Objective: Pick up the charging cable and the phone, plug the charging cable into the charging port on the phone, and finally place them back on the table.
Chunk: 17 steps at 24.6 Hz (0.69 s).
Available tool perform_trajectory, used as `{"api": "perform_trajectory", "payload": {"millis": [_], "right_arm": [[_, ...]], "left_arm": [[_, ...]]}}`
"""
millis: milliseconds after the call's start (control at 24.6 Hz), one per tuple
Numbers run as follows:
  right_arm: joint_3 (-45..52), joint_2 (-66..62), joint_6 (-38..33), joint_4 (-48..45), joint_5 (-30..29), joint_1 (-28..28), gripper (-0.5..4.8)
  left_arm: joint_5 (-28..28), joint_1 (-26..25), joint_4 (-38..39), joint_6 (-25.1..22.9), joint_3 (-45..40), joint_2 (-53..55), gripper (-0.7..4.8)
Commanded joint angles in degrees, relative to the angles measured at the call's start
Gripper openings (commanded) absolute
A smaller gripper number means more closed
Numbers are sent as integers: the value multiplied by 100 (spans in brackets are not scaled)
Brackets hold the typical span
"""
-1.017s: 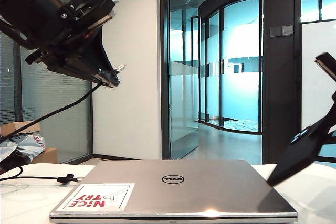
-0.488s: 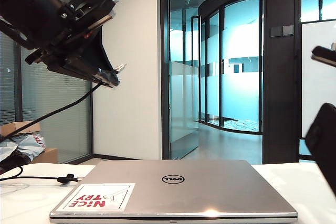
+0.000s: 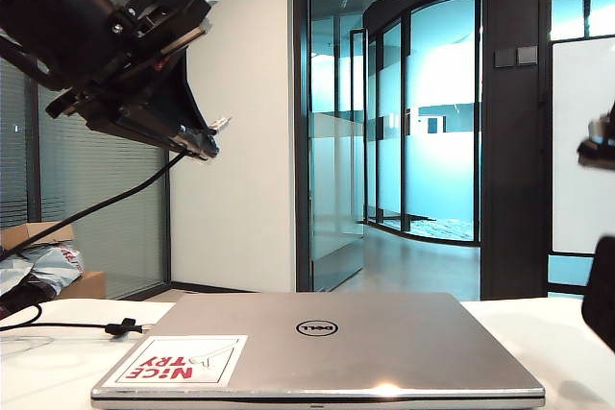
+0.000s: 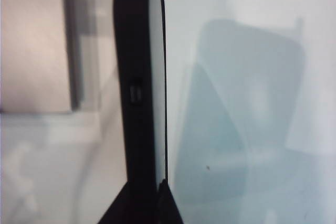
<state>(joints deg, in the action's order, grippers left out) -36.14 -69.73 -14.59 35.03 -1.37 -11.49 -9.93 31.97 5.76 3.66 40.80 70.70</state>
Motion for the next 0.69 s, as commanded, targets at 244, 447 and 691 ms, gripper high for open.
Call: {"api": "perform_trajectory", "payload": {"millis": [244, 447, 691], "right_arm": [[-52, -861, 13, 74, -37, -31, 4], [-52, -1040, 13, 72, -271, -31, 98], [-52, -1045, 24, 33, -144, -50, 98]], "left_arm": [[-22, -2, -70, -20, 24, -17, -6], [-22, -2, -66, -20, 24, -17, -6], [-22, -2, -61, -20, 22, -15, -6]]}}
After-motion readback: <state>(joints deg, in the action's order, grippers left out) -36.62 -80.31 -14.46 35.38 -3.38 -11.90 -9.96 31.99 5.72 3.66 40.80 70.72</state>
